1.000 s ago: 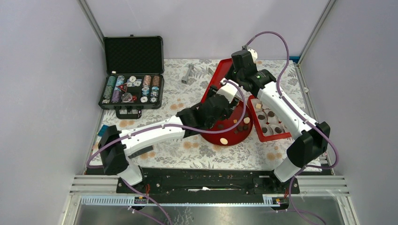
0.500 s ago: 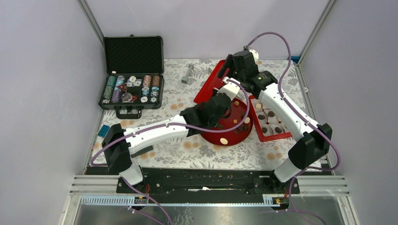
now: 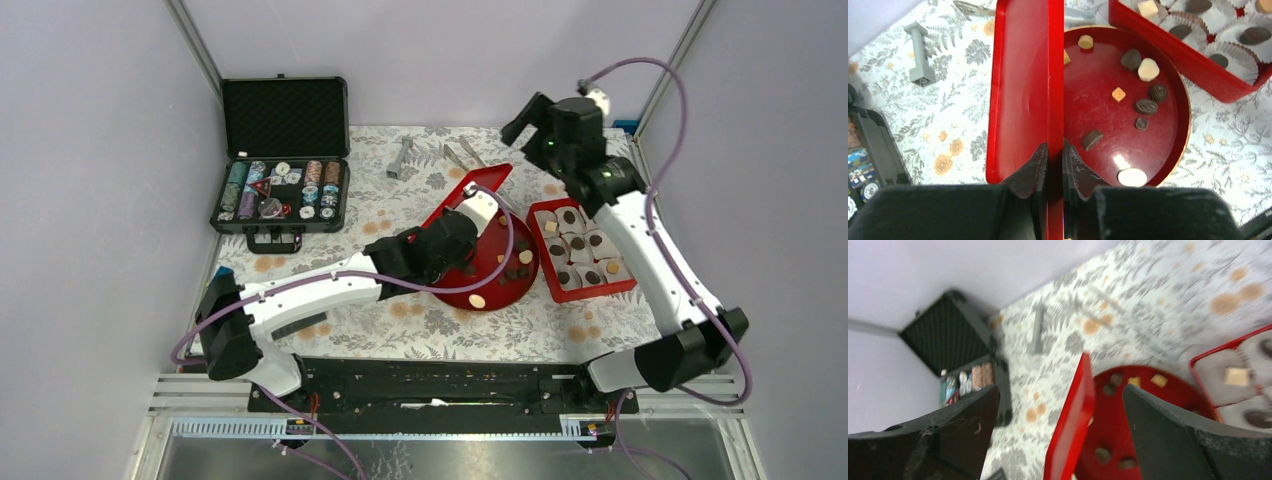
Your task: Pack the chocolate
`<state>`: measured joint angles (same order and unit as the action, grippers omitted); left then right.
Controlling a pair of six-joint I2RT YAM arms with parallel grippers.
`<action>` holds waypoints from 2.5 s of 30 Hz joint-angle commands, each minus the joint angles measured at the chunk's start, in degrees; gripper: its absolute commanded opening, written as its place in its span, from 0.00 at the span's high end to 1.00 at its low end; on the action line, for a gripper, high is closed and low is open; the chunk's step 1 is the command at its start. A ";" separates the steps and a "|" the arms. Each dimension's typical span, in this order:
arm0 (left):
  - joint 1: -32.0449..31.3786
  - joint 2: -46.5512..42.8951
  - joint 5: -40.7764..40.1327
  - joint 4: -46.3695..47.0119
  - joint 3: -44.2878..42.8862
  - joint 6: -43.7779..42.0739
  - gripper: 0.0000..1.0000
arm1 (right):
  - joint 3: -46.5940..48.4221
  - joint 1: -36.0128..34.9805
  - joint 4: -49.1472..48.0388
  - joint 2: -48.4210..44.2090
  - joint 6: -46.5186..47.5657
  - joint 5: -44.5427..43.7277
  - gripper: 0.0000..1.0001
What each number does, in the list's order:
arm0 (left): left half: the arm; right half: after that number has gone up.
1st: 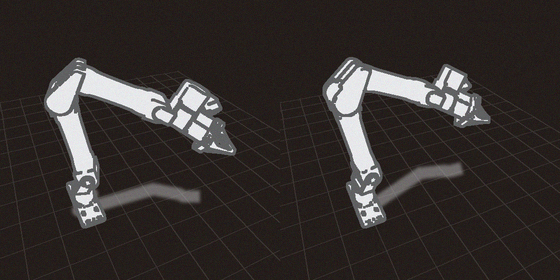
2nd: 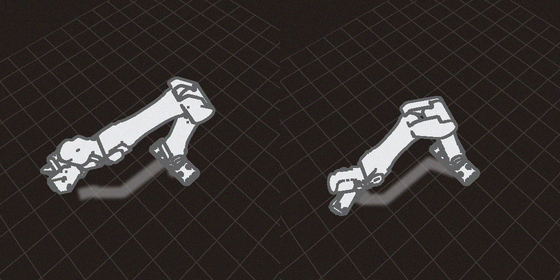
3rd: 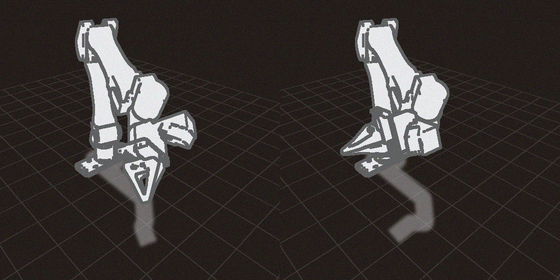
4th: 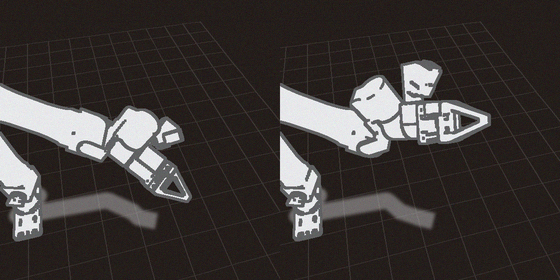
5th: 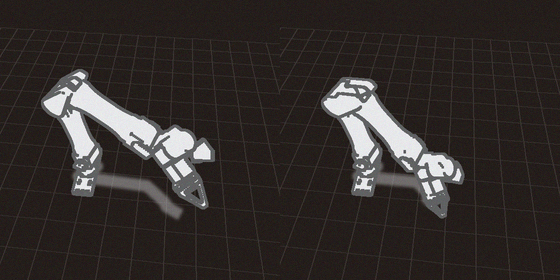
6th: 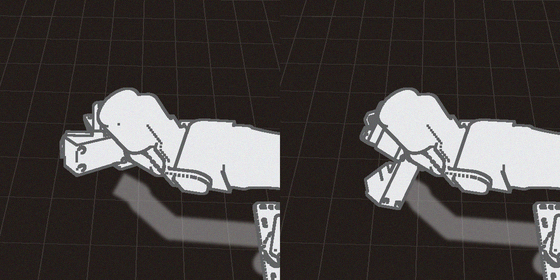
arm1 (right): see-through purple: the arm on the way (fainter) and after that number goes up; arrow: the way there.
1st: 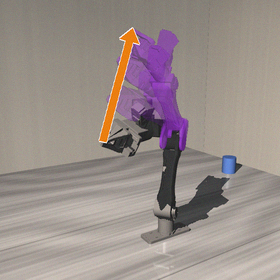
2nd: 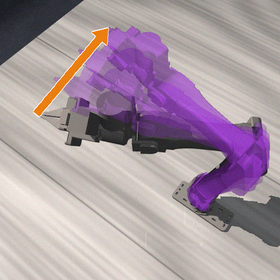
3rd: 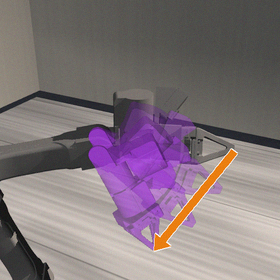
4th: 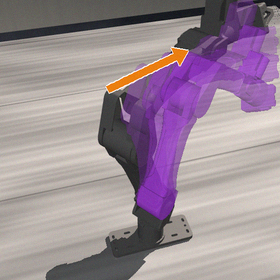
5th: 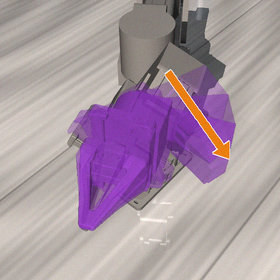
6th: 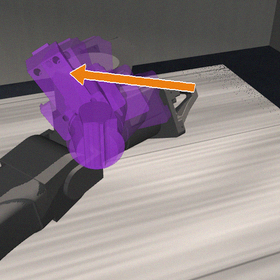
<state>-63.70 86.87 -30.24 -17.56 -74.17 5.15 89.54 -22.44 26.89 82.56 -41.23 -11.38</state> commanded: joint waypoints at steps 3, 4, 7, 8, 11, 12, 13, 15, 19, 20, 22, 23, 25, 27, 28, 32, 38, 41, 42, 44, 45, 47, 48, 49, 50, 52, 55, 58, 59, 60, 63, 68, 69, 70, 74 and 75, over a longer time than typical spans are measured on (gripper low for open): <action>1.34 -6.94 3.48 -1.40 -0.60 2.31 1.00 | -3.20 6.28 -2.21 -9.47 7.14 -9.86 0.00; 2.06 -7.69 4.27 -2.20 -1.05 2.65 1.00 | -4.40 6.95 -1.89 -10.90 8.62 -11.05 0.00; 5.23 -10.69 6.98 -4.62 -3.20 3.39 1.00 | -7.50 8.79 0.35 -12.68 12.52 -12.18 0.00; 6.55 -11.91 8.02 -5.23 -3.97 3.64 1.00 | -9.04 9.08 0.71 -12.84 14.65 -10.40 0.00; 11.08 -16.12 11.74 -5.64 -6.01 4.77 1.00 | -13.26 9.12 2.55 -11.11 20.54 2.27 0.00; 12.95 -17.26 13.53 -5.87 -6.92 5.43 1.00 | -14.75 9.04 2.91 -10.24 21.19 8.34 0.00; 14.85 -18.26 14.74 -6.36 -8.13 6.39 1.00 | -16.63 8.53 3.00 -9.53 21.16 10.80 0.00; 17.48 -19.55 15.40 -7.17 -10.40 7.30 1.00 | -20.49 5.52 1.69 -8.78 20.71 12.76 0.00; 18.56 -20.73 14.08 -8.20 -14.41 8.57 1.00 | -25.17 -0.07 0.07 -6.44 18.19 13.15 0.00; 18.73 -20.91 14.15 -8.26 -14.70 8.97 1.00 | -25.90 -1.46 -0.29 -5.68 17.30 13.70 0.01; 18.93 -20.91 14.32 -8.68 -15.27 9.74 1.00 | -27.68 -3.94 -1.96 -4.47 16.10 14.89 0.00; 19.11 -20.76 14.30 -9.00 -15.44 10.31 1.00 | -28.42 -5.36 -3.10 -3.77 15.53 15.52 0.00; 19.48 -20.36 14.75 -9.52 -16.02 11.26 1.00 | -29.07 -8.02 -5.52 -1.72 14.51 17.47 0.00; 19.66 -20.18 15.40 -9.52 -16.46 12.14 1.00 | -28.50 -10.72 -8.36 1.73 13.48 18.98 0.00; 19.68 -20.10 15.75 -9.51 -16.85 12.50 1.00 | -28.01 -12.13 -9.75 3.29 12.95 19.77 0.00; 19.83 -20.65 16.50 -8.89 -18.50 13.60 1.00 | -26.70 -15.29 -16.51 9.64 10.14 25.50 0.00; 19.93 -21.69 16.92 -8.71 -21.19 13.18 1.00 | -22.88 -17.93 -21.12 18.85 8.38 30.68 0.00; 19.97 -21.97 16.83 -8.80 -21.60 13.05 1.00 | -20.54 -19.43 -21.55 21.88 8.34 31.77 0.00; 19.97 -22.06 16.84 -8.81 -21.74 13.05 1.00 | -19.50 -19.93 -21.54 23.06 8.48 31.99 0.00; 19.96 -22.17 16.79 -8.76 -22.01 13.12 1.00 | -17.17 -20.88 -21.24 25.43 8.70 32.39 0.00; 19.90 -22.18 16.89 -8.72 -22.14 13.18 1.00 | -16.07 -21.30 -21.19 27.26 8.79 32.57 0.00; 19.93 -22.20 17.15 -8.63 -22.44 13.47 1.00 | -13.18 -22.26 -21.29 30.05 8.58 33.41 0.00; 19.91 -22.21 17.33 -8.65 -22.62 13.55 1.00 | -12.03 -22.69 -21.45 31.38 8.49 33.70 0.00; 19.93 -22.41 17.57 -8.59 -22.80 13.65 1.00 | -10.69 -23.23 -21.53 32.63 8.41 34.04 0.00; 19.95 -22.55 17.78 -8.58 -22.92 13.74 1.00 | -9.37 -23.65 -21.59 34.01 8.29 34.52 0.00; 19.93 -22.96 18.20 -8.39 -23.20 13.75 1.00 | -6.48 -24.46 -21.49 36.59 8.04 35.98 0.01; 19.97 -23.72 18.48 -7.93 -22.97 13.66 1.00 | -1.37 -26.00 -21.36 40.50 8.03 37.79 0.00; 19.93 -24.00 18.77 -7.93 -22.70 13.66 1.00 | 6.39 -27.52 -19.27 44.94 8.77 39.16 0.00; 19.99 -24.00 18.95 -7.93 -22.56 13.66 1.00 | 9.48 -28.00 -18.33 46.51 9.05 39.48 0.00; 19.94 -24.07 19.07 -7.93 -22.45 13.80 1.00 | 12.58 -28.51 -17.52 48.11 9.37 39.88 0.00; 19.95 -24.32 19.52 -7.91 -22.12 14.13 1.00 | 23.42 -30.03 -13.21 53.85 10.43 41.13 0.00; 19.94 -25.52 19.04 -8.01 -21.98 14.44 1.00 | 46.69 -32.21 1.50 63.82 13.70 39.36 0.00; 19.92 -25.76 19.04 -8.01 -22.09 14.45 1.00 | 49.18 -32.21 3.37 64.26 14.20 38.08 0.00; 19.89 -25.97 19.09 -8.01 -22.19 14.53 1.00 | 50.34 -32.13 5.24 63.57 15.20 35.95 0.01; 19.93 -26.85 19.39 -7.01 -22.17 14.67 1.00 | 43.80 -32.02 7.20 55.87 20.52 23.70 0.01; 19.93 -26.92 19.48 -6.81 -22.15 14.34 1.00 | 40.97 -31.88 7.38 53.60 21.67 20.08 0.00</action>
<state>-44.01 62.24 -11.77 -31.29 -94.06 19.55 135.04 -55.13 27.86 145.10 -25.80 21.52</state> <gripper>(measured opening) 0.113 0.993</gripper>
